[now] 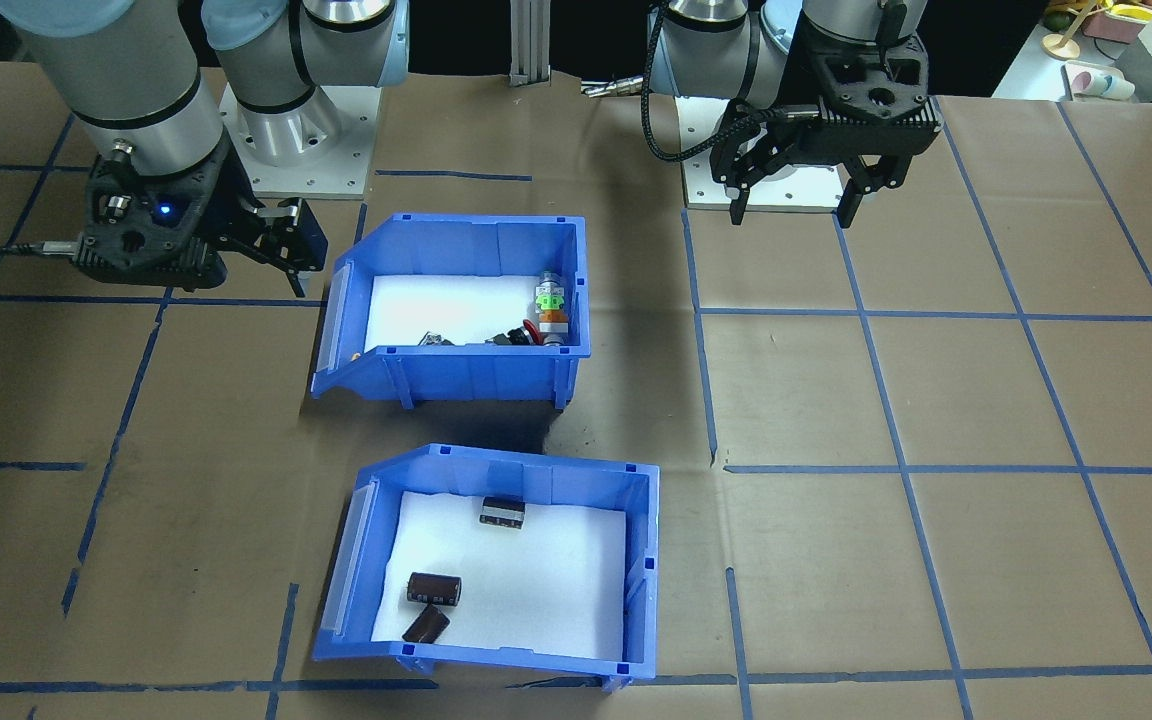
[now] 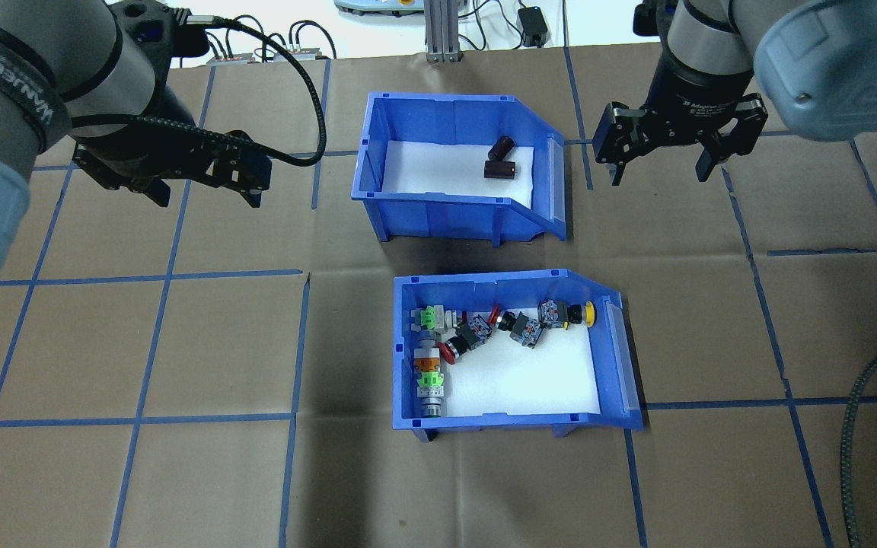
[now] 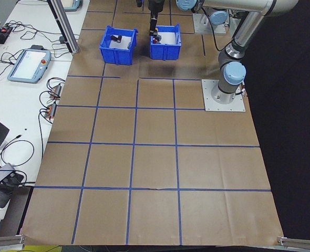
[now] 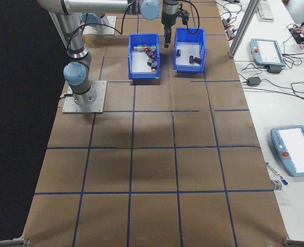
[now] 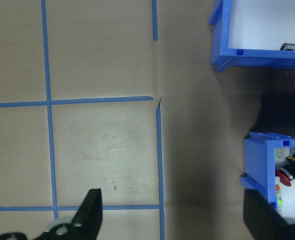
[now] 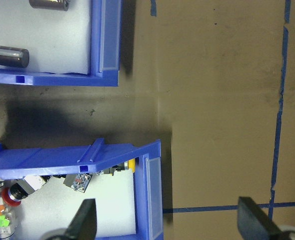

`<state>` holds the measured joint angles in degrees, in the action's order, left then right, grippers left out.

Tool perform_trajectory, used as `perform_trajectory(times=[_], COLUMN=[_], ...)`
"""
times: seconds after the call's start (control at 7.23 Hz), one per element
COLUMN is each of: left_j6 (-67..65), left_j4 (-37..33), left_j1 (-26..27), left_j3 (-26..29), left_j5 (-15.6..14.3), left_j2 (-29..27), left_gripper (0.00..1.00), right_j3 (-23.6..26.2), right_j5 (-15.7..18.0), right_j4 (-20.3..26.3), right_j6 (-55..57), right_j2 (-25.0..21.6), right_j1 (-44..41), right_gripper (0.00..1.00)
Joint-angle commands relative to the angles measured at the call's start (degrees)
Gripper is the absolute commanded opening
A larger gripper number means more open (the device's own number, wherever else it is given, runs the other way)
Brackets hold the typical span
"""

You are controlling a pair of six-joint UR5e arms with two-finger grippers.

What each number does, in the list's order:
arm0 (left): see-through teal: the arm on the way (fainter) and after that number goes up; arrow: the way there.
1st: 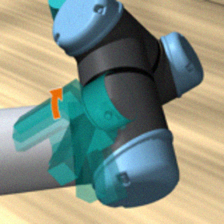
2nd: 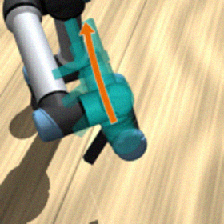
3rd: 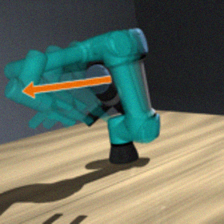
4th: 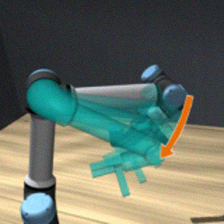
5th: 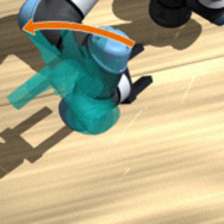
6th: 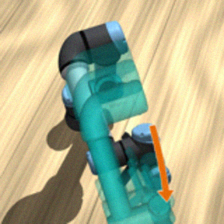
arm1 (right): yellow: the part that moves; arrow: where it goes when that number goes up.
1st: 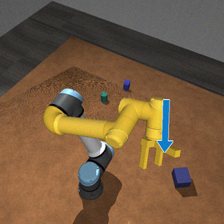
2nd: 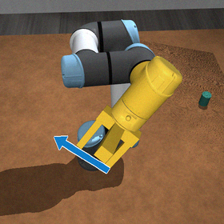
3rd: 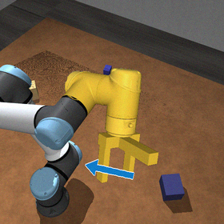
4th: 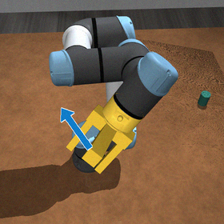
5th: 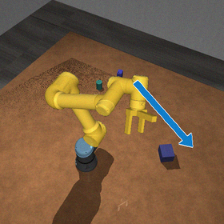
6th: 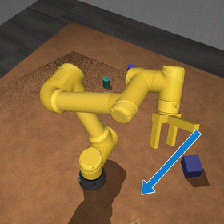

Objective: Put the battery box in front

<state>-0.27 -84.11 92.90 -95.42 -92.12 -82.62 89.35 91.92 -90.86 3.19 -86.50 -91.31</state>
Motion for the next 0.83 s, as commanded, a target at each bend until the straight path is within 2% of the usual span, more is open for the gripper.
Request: perform_trajectory(times=[0.0, 0.69], left_j6=[0.2, 0.2], left_j4=[0.0, 0.0], left_j1=[0.1, 0.0], left_j3=[0.0, 0.0], left_j5=[0.1, 0.0], left_j2=[-0.1, -0.1], left_gripper=[1.00, 1.00], right_j3=[-0.1, -0.2], right_j5=[0.0, 0.4], right_j4=[0.2, 0.3], right_j6=[0.1, 0.1], right_j2=[-0.4, -0.5], right_j1=[1.0, 1.0], right_gripper=[1.00, 1.00])
